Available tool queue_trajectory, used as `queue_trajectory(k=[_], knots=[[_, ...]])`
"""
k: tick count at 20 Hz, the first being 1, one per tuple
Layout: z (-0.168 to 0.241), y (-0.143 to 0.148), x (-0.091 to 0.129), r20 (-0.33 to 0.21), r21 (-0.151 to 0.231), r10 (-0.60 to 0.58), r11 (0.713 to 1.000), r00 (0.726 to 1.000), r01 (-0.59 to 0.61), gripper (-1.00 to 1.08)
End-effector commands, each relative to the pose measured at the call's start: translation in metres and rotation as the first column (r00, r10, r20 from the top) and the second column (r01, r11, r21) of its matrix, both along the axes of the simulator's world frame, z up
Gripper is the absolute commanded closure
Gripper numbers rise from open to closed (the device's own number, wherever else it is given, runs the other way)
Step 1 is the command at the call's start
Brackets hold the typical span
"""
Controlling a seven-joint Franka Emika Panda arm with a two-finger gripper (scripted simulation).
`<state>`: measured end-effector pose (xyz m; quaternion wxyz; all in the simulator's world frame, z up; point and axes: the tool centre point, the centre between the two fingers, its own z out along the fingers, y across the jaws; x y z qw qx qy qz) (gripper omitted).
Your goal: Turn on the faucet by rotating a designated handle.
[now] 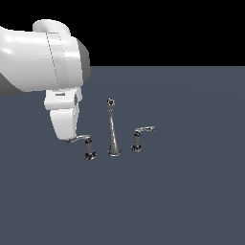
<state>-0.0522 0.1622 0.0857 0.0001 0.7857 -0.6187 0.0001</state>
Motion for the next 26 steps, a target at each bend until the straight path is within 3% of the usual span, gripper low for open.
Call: queue_trajectory(k=[1,8,10,26], knots=[[0.000,0.002,-0.009,0.000,0.000,0.001,1.000,1.000,-0.001,1.08],[0.000,0.007,-0.035,0.000,0.000,0.001,1.000,1.000,-0.001,1.08],[0.000,0.010,-0.029,0.006,0.006,0.003,1.000,1.000,-0.003,1.08],[0.000,-0.018,-0.074,0.000,0.001,0.001,1.000,1.000,-0.001,1.08]])
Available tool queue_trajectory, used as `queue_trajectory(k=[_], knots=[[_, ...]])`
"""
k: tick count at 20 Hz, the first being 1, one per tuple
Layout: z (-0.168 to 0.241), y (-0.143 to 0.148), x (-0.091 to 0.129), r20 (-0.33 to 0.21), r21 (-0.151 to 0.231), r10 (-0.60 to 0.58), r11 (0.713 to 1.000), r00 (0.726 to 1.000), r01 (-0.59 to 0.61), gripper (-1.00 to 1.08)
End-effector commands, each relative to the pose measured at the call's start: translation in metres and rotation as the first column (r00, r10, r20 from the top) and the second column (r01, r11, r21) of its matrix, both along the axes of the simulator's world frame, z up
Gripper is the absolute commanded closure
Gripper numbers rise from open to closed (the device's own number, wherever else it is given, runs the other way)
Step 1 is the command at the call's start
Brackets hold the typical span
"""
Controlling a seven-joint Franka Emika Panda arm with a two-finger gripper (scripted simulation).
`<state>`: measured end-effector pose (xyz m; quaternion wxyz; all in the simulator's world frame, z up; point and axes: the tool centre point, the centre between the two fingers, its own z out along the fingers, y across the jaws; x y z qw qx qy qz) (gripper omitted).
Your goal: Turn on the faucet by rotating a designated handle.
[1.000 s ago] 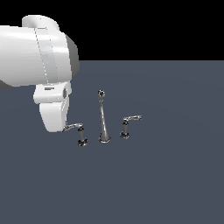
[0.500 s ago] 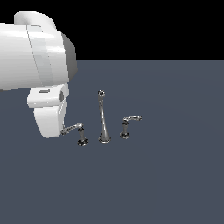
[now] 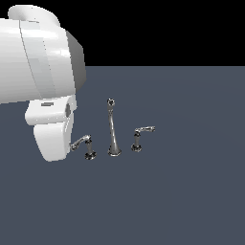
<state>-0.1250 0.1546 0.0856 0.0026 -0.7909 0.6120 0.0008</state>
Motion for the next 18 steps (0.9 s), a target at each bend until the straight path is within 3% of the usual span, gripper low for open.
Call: queue_trajectory(k=[1,14,15,16,18], knots=[[0.000,0.000,0.000,0.000,0.000,0.000,1.000,1.000,0.000,1.08],[0.000,-0.056,-0.012,-0.002,-0.005,-0.016,1.000,1.000,0.016,1.08],[0.000,-0.056,-0.012,-0.002,-0.005,-0.016,1.000,1.000,0.016,1.08],[0.000,-0.034,-0.015,-0.001,0.001,0.026,1.000,1.000,-0.026,1.08],[0.000,-0.045,-0.009,-0.001,0.000,0.018,1.000,1.000,-0.018,1.08]])
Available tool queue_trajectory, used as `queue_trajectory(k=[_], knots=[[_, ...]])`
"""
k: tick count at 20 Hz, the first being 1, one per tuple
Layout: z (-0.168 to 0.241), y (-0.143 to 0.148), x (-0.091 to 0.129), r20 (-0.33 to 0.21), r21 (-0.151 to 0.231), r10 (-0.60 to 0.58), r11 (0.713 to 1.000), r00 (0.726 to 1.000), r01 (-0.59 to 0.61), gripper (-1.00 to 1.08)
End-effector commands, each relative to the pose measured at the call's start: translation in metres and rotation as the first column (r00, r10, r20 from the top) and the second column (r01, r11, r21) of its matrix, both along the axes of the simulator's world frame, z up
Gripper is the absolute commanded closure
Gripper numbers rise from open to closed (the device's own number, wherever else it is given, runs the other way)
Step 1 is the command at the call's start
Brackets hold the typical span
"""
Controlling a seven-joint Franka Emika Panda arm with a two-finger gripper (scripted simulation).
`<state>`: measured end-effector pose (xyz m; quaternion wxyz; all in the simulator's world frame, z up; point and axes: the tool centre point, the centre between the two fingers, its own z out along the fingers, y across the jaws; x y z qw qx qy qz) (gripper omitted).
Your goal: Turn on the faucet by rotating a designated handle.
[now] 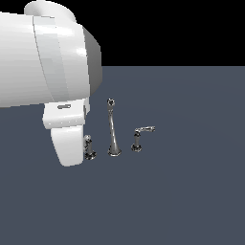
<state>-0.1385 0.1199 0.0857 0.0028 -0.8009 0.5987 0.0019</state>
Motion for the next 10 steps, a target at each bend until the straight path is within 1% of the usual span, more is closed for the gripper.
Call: queue_trajectory(k=[1,9,10], knots=[[0.000,-0.016,0.007,0.000,-0.002,-0.019,1.000,1.000,0.019,1.08],[0.000,-0.061,0.029,0.000,-0.007,-0.049,0.999,0.999,0.049,1.08],[0.000,-0.061,0.029,0.000,-0.007,-0.049,0.999,0.999,0.049,1.08]])
